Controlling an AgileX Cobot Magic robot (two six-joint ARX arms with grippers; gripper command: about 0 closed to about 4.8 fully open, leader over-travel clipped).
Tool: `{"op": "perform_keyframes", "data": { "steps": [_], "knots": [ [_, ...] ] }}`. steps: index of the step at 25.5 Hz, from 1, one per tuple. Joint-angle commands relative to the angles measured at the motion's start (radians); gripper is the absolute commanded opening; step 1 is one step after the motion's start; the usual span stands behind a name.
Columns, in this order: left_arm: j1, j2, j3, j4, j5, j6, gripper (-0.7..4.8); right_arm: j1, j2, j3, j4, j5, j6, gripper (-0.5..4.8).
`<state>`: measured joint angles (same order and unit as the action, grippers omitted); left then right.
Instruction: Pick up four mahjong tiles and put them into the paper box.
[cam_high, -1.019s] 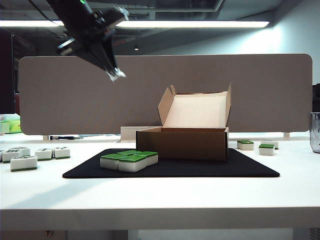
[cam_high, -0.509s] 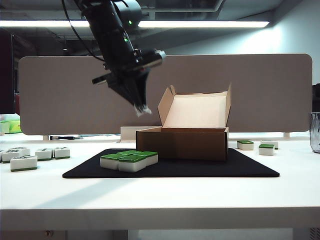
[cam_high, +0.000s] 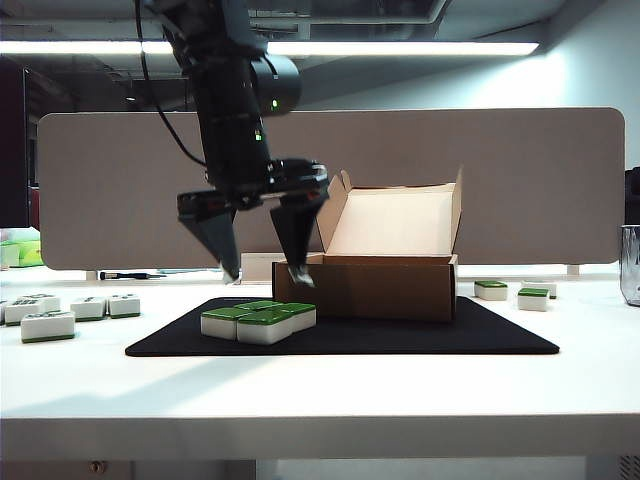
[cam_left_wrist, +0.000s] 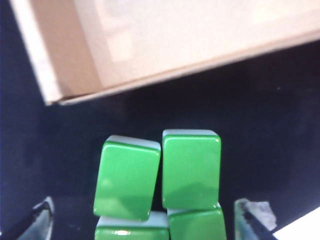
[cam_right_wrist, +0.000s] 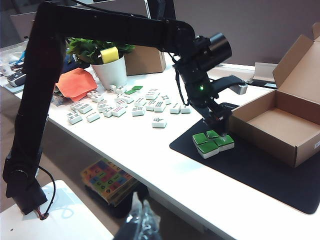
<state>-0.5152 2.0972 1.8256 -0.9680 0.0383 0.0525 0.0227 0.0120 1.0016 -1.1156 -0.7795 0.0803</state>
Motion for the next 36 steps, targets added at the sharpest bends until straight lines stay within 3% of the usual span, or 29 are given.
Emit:
{"op": "perform_keyframes", "data": {
  "steps": [1, 17, 18, 21, 25, 36],
  "knots": [
    [-0.002, 0.014, 0.005, 0.032, 0.007, 0.000, 4.79, 0.000, -0.012, 0.002, 0.012, 0.000, -0.003, -0.01],
    [-0.010, 0.097, 0.003, 0.071, 0.009, -0.004, 4.79, 0.000, -0.012, 0.002, 0.013, 0.004, -0.003, -0.01],
    [-0.014, 0.098, 0.003, 0.072, 0.008, -0.004, 4.65, 0.000, -0.012, 0.002, 0.013, 0.004, -0.003, -0.01],
    [-0.017, 0.098, 0.003, 0.072, 0.007, -0.004, 3.40, 0.000, -0.012, 0.002, 0.013, 0.004, -0.003, -0.01],
    [-0.021, 0.097, 0.003, 0.070, 0.007, -0.004, 2.68, 0.000, -0.012, 0.002, 0.012, 0.004, -0.003, -0.01],
    [-0.039, 0.042, 0.003, 0.012, 0.007, -0.004, 2.63, 0.000, -0.012, 0.002, 0.012, 0.003, -0.003, -0.01]
  ]
}}
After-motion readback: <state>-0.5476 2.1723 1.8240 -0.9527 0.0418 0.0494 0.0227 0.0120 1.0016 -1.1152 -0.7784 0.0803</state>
